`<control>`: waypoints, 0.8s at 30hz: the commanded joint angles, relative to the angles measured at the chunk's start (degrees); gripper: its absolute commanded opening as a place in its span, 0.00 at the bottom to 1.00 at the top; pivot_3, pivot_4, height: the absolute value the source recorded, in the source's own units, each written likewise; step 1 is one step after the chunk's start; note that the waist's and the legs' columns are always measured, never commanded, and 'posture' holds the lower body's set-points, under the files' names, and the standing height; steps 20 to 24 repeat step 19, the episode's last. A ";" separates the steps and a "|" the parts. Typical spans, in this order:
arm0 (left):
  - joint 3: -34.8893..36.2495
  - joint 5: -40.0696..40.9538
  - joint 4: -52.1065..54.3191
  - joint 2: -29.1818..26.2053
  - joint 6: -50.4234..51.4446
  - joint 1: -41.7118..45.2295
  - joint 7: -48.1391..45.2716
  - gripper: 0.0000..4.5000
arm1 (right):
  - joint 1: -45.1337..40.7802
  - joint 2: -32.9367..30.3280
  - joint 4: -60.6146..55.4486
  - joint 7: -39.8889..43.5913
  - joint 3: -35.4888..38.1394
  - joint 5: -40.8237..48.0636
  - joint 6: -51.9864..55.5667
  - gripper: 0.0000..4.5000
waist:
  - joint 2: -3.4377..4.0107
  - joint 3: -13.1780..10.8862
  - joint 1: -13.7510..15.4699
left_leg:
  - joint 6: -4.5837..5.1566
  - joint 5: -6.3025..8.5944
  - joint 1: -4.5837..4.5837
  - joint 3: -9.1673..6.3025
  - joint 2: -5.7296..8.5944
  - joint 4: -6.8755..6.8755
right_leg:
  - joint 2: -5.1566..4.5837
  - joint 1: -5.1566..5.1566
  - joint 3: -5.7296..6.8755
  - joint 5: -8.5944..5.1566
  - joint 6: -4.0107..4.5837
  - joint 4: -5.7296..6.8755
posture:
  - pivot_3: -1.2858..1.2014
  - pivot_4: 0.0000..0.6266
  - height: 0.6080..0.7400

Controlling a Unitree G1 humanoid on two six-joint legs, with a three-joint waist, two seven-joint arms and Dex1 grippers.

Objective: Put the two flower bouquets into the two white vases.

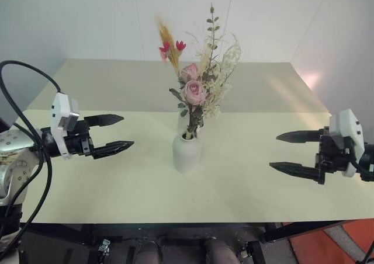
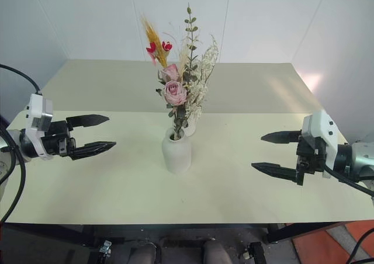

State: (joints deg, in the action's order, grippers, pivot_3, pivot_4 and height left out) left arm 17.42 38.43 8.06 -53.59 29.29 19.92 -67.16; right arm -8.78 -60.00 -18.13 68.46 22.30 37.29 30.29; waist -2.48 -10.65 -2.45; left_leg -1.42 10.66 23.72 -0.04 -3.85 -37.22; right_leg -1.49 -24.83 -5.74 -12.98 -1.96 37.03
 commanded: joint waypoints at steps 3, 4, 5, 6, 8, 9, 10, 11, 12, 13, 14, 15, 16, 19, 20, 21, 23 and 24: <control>1.32 1.09 1.20 -1.04 0.70 1.73 0.21 1.00 | -1.53 0.30 0.13 -0.31 1.60 0.84 -1.32 1.00 | 0.00 0.00 0.00 | 0.00 0.00 0.00 0.00 0.00 0.00 | 0.00 0.00 0.00 0.00 0.00 0.00 | 0.52 0.24 1.00; 1.34 1.13 1.32 -1.01 0.83 1.70 0.19 1.00 | -1.63 0.36 0.03 -0.35 1.75 1.08 -1.16 1.00 | 0.00 0.00 0.00 | 0.00 0.00 0.00 0.00 0.00 0.00 | 0.00 0.00 0.00 0.00 0.00 0.00 | 0.52 0.24 1.00; 1.35 1.16 1.44 -0.99 0.94 1.65 0.17 1.00 | -1.73 0.40 -0.09 -0.38 1.90 1.30 -1.01 1.00 | 0.00 0.00 -0.02 | 0.00 0.00 0.00 0.00 0.00 0.00 | 0.00 0.00 0.00 0.00 0.00 0.00 | 0.52 0.24 1.00; 1.32 1.16 1.51 -0.94 0.99 1.64 0.17 1.00 | -1.82 0.40 -0.19 -0.37 1.98 1.43 -0.85 1.00 | 0.00 0.00 -0.04 | 0.00 0.00 0.00 0.00 0.00 0.00 | 0.00 0.00 0.00 0.00 0.00 0.00 | 0.52 0.24 1.00; 1.27 1.25 1.60 -0.84 1.12 1.61 0.16 1.00 | -1.80 0.35 -0.28 -0.16 2.20 1.49 -0.76 1.00 | 0.00 0.00 -0.03 | 0.00 0.00 0.00 0.01 0.00 0.00 | 0.00 0.00 0.00 0.00 0.00 0.00 | 0.52 0.24 1.00; 1.27 1.29 1.63 -0.85 1.14 1.56 0.08 1.00 | -1.81 0.27 -0.20 -0.03 2.35 1.51 -0.75 1.00 | 0.00 0.00 -0.03 | 0.00 0.00 0.00 0.00 0.00 0.00 | 0.00 0.00 0.00 0.00 0.00 0.00 | 0.52 0.24 1.00; 1.35 1.37 1.64 -0.86 1.14 1.46 -0.03 1.00 | -1.79 0.21 -0.21 0.07 2.60 1.64 -0.70 1.00 | 0.00 0.00 -0.02 | 0.00 0.00 0.00 0.00 0.00 0.00 | 0.00 0.00 0.00 0.00 0.00 0.00 | 0.52 0.24 1.00; 1.27 1.36 1.58 -0.82 1.11 1.52 -0.05 1.00 | -1.88 0.18 -0.03 0.17 2.66 1.66 -0.75 1.00 | 0.00 0.00 -0.02 | 0.00 0.00 0.00 0.00 0.00 0.00 | 0.00 0.00 0.00 0.00 0.00 0.00 | 0.52 0.24 1.00; 1.20 1.32 1.50 -0.79 1.06 1.57 -0.09 1.00 | -1.92 0.19 -0.08 0.15 3.04 1.98 -0.58 1.00 | 0.00 0.00 -0.02 | 0.00 0.00 0.00 0.00 0.00 0.00 | 0.00 -0.01 0.00 0.00 0.00 0.00 | 0.52 0.24 1.00; 1.11 1.28 1.41 -0.76 1.03 1.68 -0.09 1.00 | -2.00 0.19 -0.08 0.13 3.27 2.19 -0.46 1.00 | 0.00 0.00 -0.02 | 0.00 0.00 0.00 0.00 0.00 0.00 | 0.00 -0.01 0.00 0.00 0.00 0.00 | 0.52 0.24 1.00; 1.00 1.27 1.29 -0.70 1.02 1.81 -0.10 1.00 | -2.05 0.31 -0.20 0.15 3.63 2.69 -0.25 1.00 | 0.00 0.00 -0.02 | 0.00 0.00 0.00 0.00 0.00 0.00 | 0.00 -0.01 0.00 0.00 0.00 0.00 | 0.52 0.24 1.00; 0.96 1.28 1.20 -0.65 0.98 1.88 -0.16 1.00 | -2.02 0.55 -0.48 0.16 4.25 3.66 0.18 1.00 | 0.00 0.00 -0.02 | 0.00 0.00 0.00 0.00 0.00 0.01 | 0.00 -0.01 0.00 0.00 0.00 0.00 | 0.52 0.24 1.00; 0.90 1.28 1.09 -0.63 0.96 2.00 -0.20 1.00 | -2.05 0.68 -0.60 0.14 4.59 4.36 0.46 1.00 | 0.00 0.00 -0.03 | 0.00 0.00 0.00 0.01 0.00 0.01 | 0.00 -0.01 0.00 0.00 -0.01 0.00 | 0.52 0.24 1.00; 0.88 1.38 0.59 -0.78 1.06 2.44 -0.52 1.00 | -1.47 0.86 -0.98 -0.34 5.52 5.63 0.87 1.00 | 0.00 0.00 -0.03 | 0.00 0.00 0.00 0.00 0.00 0.01 | 0.00 0.00 0.00 0.03 -0.05 0.00 | 0.52 0.24 1.00; 0.88 1.38 0.59 -0.78 1.06 2.44 -0.52 1.00 | -1.47 0.86 -0.98 -0.34 5.52 5.63 0.87 1.00 | 0.00 0.00 -0.03 | 0.00 0.00 0.00 0.00 0.00 0.01 | 0.00 0.00 0.00 0.03 -0.05 0.00 | 0.52 0.24 1.00; 0.88 1.38 0.59 -0.78 1.06 2.44 -0.52 1.00 | -1.47 0.86 -0.98 -0.34 5.52 5.63 0.87 1.00 | 0.00 0.00 -0.03 | 0.00 0.00 0.00 0.00 0.00 0.01 | 0.00 0.00 0.00 0.03 -0.05 0.00 | 0.52 0.24 1.00; 0.88 1.38 0.59 -0.78 1.06 2.44 -0.52 1.00 | -1.47 0.86 -0.98 -0.34 5.52 5.63 0.87 1.00 | 0.00 0.00 -0.03 | 0.00 0.00 0.00 0.00 0.00 0.01 | 0.00 0.00 0.00 0.03 -0.05 0.00 | 0.52 0.24 1.00; 0.88 1.38 0.59 -0.78 1.06 2.44 -0.52 1.00 | -1.47 0.86 -0.98 -0.34 5.52 5.63 0.87 1.00 | 0.00 0.00 -0.03 | 0.00 0.00 0.00 0.00 0.00 0.01 | 0.00 0.00 0.00 0.03 -0.05 0.00 | 0.52 0.24 1.00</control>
